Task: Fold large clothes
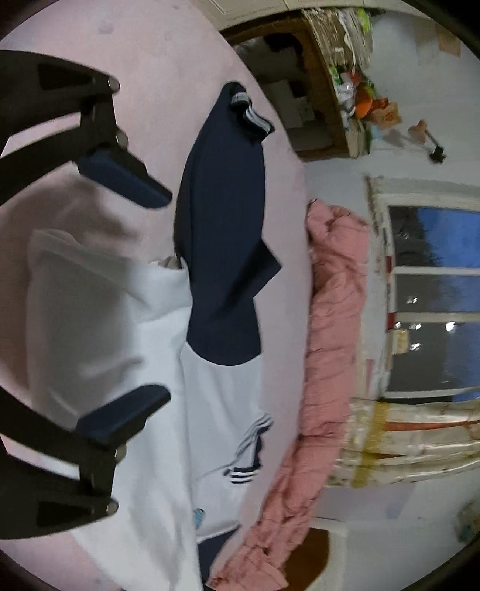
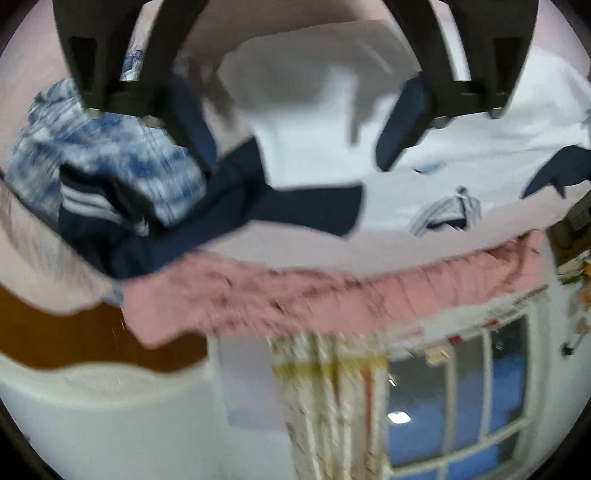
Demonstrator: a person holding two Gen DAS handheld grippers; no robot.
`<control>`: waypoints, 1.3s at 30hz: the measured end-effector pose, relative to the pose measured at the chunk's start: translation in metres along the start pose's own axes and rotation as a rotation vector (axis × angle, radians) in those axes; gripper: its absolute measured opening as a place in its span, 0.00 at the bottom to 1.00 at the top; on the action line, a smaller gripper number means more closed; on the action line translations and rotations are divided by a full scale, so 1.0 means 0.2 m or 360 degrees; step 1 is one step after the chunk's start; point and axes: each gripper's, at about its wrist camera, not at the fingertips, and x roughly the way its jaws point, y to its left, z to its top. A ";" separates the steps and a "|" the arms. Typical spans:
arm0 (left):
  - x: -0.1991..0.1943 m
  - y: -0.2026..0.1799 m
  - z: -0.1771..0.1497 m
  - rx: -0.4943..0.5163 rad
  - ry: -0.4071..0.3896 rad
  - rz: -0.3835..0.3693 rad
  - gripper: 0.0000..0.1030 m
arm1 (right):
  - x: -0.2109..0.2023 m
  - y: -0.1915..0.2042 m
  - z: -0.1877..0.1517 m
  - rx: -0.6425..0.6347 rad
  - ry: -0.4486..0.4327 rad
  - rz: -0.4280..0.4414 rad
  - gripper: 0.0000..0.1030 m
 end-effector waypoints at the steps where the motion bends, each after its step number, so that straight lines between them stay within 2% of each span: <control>1: -0.02 0.02 0.00 -0.0031 0.0005 -0.0004 0.97 | -0.04 0.03 0.00 0.0001 0.0017 0.0071 0.89; 4: -0.04 0.09 -0.04 -0.0177 0.0094 -0.0049 0.98 | -0.07 0.05 0.01 0.0089 0.0165 0.0262 0.89; 7: -0.02 0.19 -0.09 -0.0334 0.0205 -0.0026 0.99 | -0.10 -0.04 -0.09 0.0315 0.0313 0.0338 0.90; 9: 0.01 0.24 -0.12 -0.0425 0.0277 -0.0134 0.99 | -0.07 -0.11 -0.17 0.0436 0.0413 0.0345 0.91; 12: 0.11 0.24 -0.15 -0.0463 0.0440 -0.0294 0.99 | 0.05 -0.21 -0.25 0.0645 0.0592 0.0468 0.91; 14: 0.19 0.22 -0.16 -0.0449 0.0539 -0.0352 1.00 | 0.11 -0.26 -0.30 0.0794 0.0608 0.0540 0.91; 16: 0.22 0.18 -0.13 -0.0403 0.0553 -0.0387 1.00 | 0.15 -0.26 -0.30 0.0799 0.0589 0.0541 0.91; 19: 0.29 0.08 -0.12 -0.0274 0.0581 -0.0395 0.99 | 0.25 -0.15 -0.27 0.0604 0.0624 0.0472 0.98; 20: 0.30 0.05 -0.12 -0.0245 0.0578 -0.0367 0.80 | 0.27 -0.14 -0.26 0.0571 0.0625 0.0466 0.98; 21: 0.29 0.03 -0.11 -0.0214 0.0563 -0.0381 0.59 | 0.29 -0.11 -0.24 0.0538 0.0617 0.0480 0.84; 22: 0.26 0.03 -0.10 -0.0196 0.0536 -0.0416 0.30 | 0.31 -0.11 -0.24 0.0531 0.0612 0.0510 0.35; 23: 0.23 0.02 -0.09 -0.0166 0.0508 -0.0429 0.21 | 0.32 -0.10 -0.23 0.0523 0.0623 0.0532 0.11; 24: 0.19 0.00 -0.09 -0.0132 0.0488 -0.0425 0.20 | 0.33 -0.08 -0.23 0.0509 0.0637 0.0540 0.11; 26: 0.09 -0.01 -0.08 -0.0083 0.0432 -0.0403 0.17 | 0.26 -0.06 -0.22 0.0419 0.0565 0.0489 0.09; 28: -0.01 0.02 -0.07 -0.0129 0.0394 -0.0390 0.17 | 0.10 -0.01 -0.16 0.0290 0.0466 0.0443 0.08; 30: -0.14 0.05 -0.05 -0.0214 0.0353 -0.0394 0.16 | -0.05 0.01 -0.11 0.0198 0.0443 0.0418 0.08; 33: -0.37 0.06 -0.05 -0.0110 0.0306 -0.0242 0.16 | -0.34 0.02 -0.10 0.0095 0.0400 0.0428 0.08; 34: -0.48 0.04 -0.07 -0.0028 0.0289 -0.0192 0.17 | -0.44 0.03 -0.11 0.0060 0.0380 0.0424 0.08; 36: -0.65 0.06 -0.15 0.0040 0.0257 -0.0193 0.17 | -0.60 0.04 -0.15 -0.0001 0.0363 0.0420 0.08; 39: -0.75 0.17 -0.30 -0.0089 0.0312 -0.0233 0.17 | -0.75 0.04 -0.26 -0.0058 0.0406 0.0408 0.08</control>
